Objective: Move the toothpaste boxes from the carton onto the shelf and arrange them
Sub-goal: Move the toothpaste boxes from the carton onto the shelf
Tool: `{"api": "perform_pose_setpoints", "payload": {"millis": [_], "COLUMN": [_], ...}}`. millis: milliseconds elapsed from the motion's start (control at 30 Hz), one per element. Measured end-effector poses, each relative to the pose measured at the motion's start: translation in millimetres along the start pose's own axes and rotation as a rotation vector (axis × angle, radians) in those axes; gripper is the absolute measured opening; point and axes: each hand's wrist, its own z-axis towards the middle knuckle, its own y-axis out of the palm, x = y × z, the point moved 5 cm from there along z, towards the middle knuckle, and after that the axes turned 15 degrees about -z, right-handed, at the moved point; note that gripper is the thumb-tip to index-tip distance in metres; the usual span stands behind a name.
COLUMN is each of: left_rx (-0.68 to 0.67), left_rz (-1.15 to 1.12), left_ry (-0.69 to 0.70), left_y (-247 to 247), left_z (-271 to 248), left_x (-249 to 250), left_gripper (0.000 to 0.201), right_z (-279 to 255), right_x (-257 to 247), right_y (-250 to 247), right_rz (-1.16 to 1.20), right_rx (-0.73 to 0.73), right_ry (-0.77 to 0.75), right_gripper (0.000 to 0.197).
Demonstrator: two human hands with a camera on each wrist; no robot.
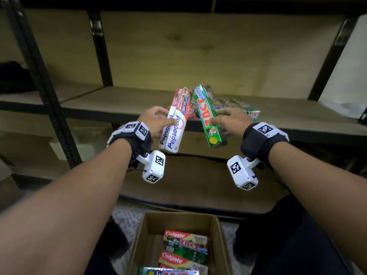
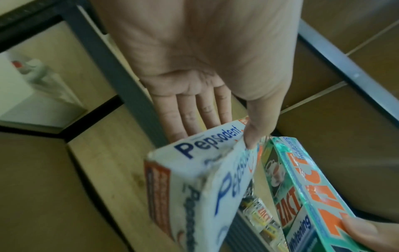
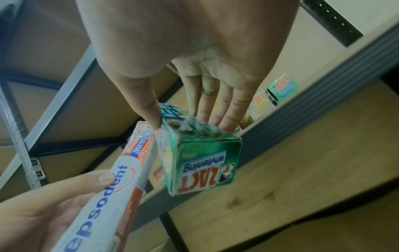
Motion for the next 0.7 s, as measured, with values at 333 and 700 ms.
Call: {"api": "perform_pose_setpoints", "payload": {"millis": [333, 700], "left_rx": [0.061, 0.060], "left_rz": [0.350, 0.697], "left_ry": [0.179, 0.201], "left_y": [-9, -6], "left_z": [98, 176], "left_x": [70, 58], "left_gripper": [0.027, 0.048], "right_z": [72, 143], "right_x": [-9, 19], "right_y": [-69, -72], "right_rz": [-0.223, -0.599], "right_rx": [0.093, 0.165], "right_ry": [0.021, 0.078], "right_gripper": [0.031, 0.037]}}
